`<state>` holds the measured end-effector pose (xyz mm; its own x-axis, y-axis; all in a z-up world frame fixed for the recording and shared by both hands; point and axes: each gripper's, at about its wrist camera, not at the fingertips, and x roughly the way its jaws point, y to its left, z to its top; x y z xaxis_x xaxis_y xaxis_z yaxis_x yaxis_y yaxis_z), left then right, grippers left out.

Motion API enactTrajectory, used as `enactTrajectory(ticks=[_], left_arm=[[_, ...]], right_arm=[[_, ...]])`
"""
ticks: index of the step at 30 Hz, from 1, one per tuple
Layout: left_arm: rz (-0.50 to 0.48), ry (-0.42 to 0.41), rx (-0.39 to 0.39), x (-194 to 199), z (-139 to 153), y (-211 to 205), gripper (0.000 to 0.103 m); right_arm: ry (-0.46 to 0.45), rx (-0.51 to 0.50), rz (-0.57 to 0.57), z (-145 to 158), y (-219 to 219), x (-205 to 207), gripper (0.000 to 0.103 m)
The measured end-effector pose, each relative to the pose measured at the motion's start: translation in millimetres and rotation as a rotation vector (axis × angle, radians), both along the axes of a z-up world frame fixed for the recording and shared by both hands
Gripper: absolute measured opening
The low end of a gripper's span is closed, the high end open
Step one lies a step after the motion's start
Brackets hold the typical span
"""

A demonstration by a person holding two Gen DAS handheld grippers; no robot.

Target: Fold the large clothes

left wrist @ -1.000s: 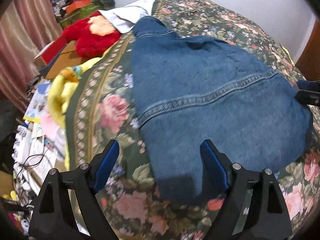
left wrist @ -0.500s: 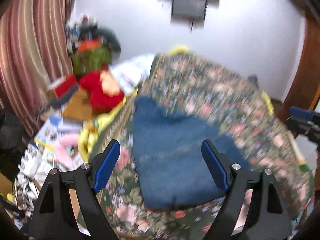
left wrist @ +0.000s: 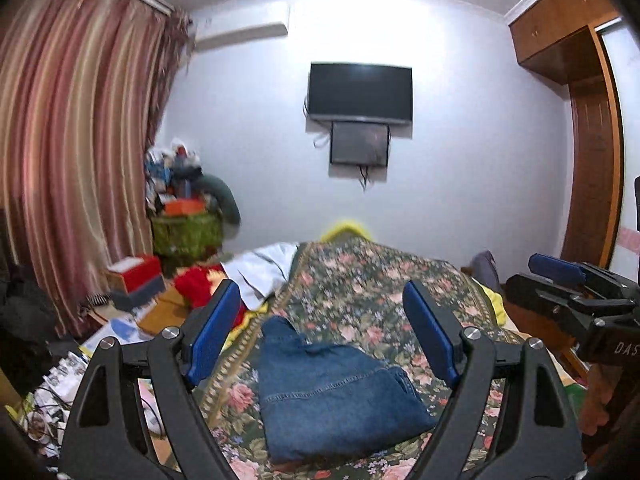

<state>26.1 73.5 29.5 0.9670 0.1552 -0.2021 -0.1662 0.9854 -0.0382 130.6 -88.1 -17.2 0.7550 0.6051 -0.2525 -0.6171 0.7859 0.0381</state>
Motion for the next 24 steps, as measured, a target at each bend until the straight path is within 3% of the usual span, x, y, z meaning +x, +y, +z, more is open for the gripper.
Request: enactTrajectory(ticks=[3, 7, 24], left_arm=[[0.018, -0.025, 0.028, -13, 1, -5, 0.085], [0.017, -0.023, 0.026, -18, 0, -7, 0.096], [0.011, -0.002, -0.013, -17, -12, -1, 0.101]], right_arm=[[-0.009, 0.013, -0.010, 1, 0, -13, 0.080], [-0.014, 0.015, -0.058, -3, 1, -24, 0.102], [0.018, 0.012, -0.118, -14, -3, -27, 0.103]])
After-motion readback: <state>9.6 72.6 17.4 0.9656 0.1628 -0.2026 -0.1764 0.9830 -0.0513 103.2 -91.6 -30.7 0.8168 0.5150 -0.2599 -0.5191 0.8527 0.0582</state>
